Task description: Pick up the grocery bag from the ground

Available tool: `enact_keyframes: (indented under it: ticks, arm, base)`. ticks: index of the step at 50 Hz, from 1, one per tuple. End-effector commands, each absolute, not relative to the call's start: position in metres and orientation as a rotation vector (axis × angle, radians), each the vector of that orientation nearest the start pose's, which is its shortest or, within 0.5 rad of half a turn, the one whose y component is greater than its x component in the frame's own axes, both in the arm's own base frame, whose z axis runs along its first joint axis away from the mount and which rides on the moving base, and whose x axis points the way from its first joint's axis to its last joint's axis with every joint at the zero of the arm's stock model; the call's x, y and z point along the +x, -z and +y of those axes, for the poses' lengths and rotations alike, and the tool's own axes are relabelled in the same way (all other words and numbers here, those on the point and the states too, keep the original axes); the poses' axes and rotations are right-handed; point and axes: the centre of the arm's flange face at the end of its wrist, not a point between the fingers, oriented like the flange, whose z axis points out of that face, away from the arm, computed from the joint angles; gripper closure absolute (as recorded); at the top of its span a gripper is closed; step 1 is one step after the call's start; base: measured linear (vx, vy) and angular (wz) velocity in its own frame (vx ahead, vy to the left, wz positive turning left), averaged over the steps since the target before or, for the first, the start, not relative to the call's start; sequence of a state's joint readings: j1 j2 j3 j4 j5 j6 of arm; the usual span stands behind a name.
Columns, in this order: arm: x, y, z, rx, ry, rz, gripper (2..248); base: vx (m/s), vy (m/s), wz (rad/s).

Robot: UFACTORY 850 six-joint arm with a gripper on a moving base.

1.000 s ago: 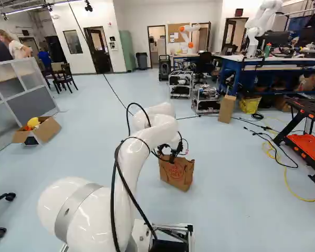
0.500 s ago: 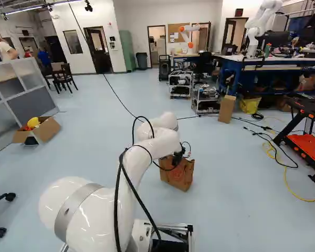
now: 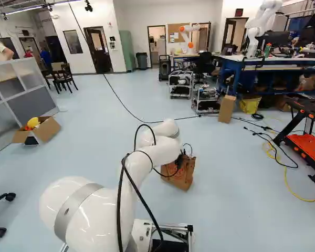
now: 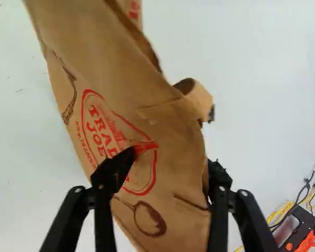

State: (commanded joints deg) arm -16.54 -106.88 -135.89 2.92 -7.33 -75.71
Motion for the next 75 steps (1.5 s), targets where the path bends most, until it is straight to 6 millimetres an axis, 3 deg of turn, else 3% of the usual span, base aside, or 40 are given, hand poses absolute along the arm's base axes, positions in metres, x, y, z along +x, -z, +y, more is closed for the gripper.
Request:
enact_keyframes:
  ticks: [1, 2, 6, 7, 11, 12, 17, 18, 32, 75]
  arm:
    - [0.714, 0.133, -0.211, -2.971, 0.467, -1.591, 72]
    - [0.714, 0.133, -0.211, -2.971, 0.467, -1.591, 110]
    - [0.714, 0.133, -0.211, -2.971, 0.467, -1.591, 110]
    - [0.714, 0.133, -0.211, -2.971, 0.467, -1.591, 147]
    - [0.714, 0.133, -0.211, -2.971, 0.467, -1.591, 147]
    - [0.714, 0.133, -0.211, -2.971, 0.467, -1.591, 187]
    - [0.714, 0.133, -0.211, -2.971, 0.467, -1.591, 187]
    - [0.714, 0.133, -0.211, -2.971, 0.467, -1.591, 223]
    - [0.714, 0.128, -0.210, -2.967, 0.459, -1.591, 230]
    - [0.667, 0.059, -0.191, -2.882, 0.261, -1.560, 230]
  base:
    - [0.000, 0.000, 0.000]
    - [0.000, 0.000, 0.000]
    - [0.000, 0.000, 0.000]
    - [0.000, 0.000, 0.000]
    - [0.000, 0.000, 0.000]
    - [0.000, 0.000, 0.000]
    - [0.000, 0.000, 0.000]
    - [0.000, 0.000, 0.000]
    - [0.000, 0.000, 0.000]
    - [0.000, 0.000, 0.000]
